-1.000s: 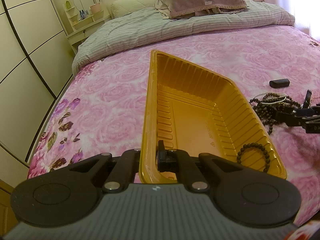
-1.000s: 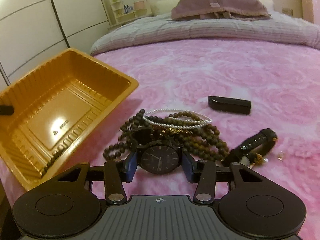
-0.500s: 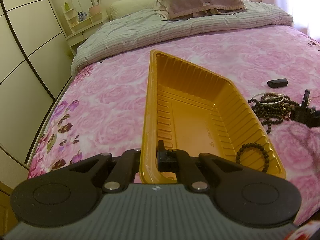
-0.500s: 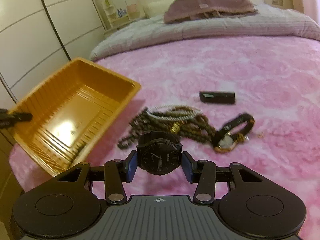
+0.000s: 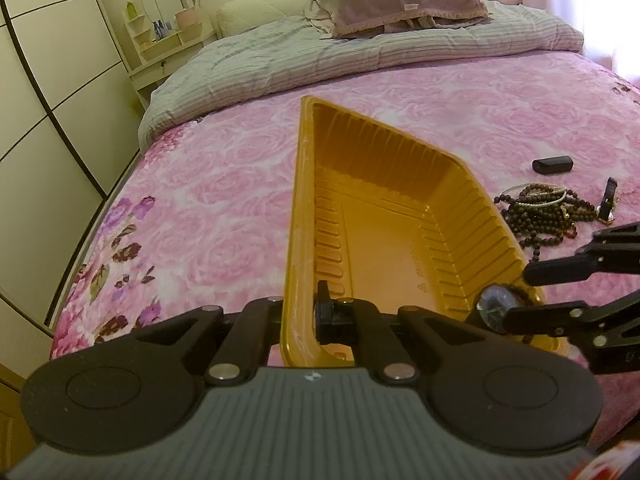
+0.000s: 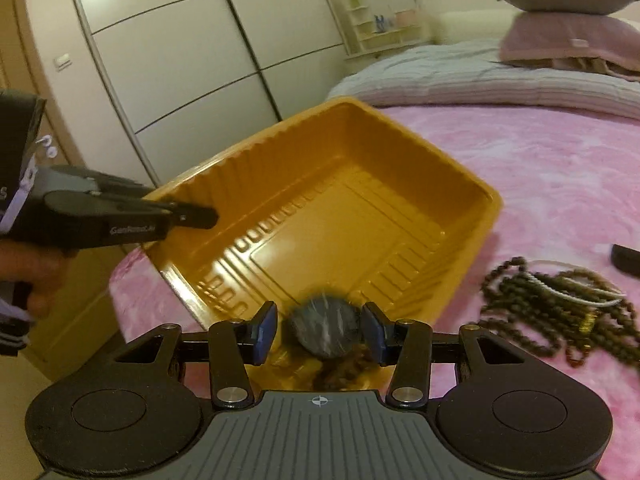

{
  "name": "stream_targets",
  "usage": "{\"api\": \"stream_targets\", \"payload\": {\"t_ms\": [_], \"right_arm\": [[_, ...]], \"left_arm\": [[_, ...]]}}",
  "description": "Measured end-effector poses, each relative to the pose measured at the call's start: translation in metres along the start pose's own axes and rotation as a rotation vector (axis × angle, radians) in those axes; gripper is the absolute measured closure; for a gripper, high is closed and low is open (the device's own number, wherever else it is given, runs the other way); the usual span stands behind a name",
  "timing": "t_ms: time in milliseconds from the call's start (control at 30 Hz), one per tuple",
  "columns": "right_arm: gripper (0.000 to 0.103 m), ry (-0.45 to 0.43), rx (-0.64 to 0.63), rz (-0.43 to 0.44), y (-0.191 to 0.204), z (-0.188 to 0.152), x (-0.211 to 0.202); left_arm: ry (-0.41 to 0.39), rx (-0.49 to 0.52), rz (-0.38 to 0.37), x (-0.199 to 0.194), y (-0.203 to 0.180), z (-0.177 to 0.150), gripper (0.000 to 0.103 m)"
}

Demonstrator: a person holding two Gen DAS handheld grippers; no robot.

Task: Organize jewelry
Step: 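Carry the black watch into the tray and open the right tool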

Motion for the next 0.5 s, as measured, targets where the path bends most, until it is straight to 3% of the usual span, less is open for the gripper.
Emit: {"api": "stream_targets", "payload": {"t_ms": [100,233,300,367,500], "right_arm": [[0.05,-0.062,0.024,-0.096,-0.02,-0.002,-0.02],[0.05,-0.084,0.068,-0.419,-0.08,-0.014,-0.047],[0.05,-0.044,0.107,-0.538,-0.114,-0.022,-0.053],[0.05,-0.006,0.153,-0.587,-0.144,-0.031,-0.056],[0.05,0.004,0.175,-0.574,-0.161,-0.036,-0.054]], "left_arm": [[-0.003,-0.002,0.0,-0.001,0.001,0.001,0.1],[-0.007,0.004,0.002,0.0,-0.001,0.002,0.1],[-0.007,0.005,0.004,0.001,0.0,0.002,0.1],[-0.006,0.003,0.006,0.001,0.0,0.002,0.1],[-0.001,-0.001,0.011,0.001,0.0,0.001,0.1]]}}
Point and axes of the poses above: each gripper's, at about its wrist camera, not at the fingertips, and x roughly the way its jaws point, y to its left, z to its top, the point moved 3 cm from there along x, roughly the way its jaws point, and after that the axes turned 11 degrees about -z, right-handed, at the moved point
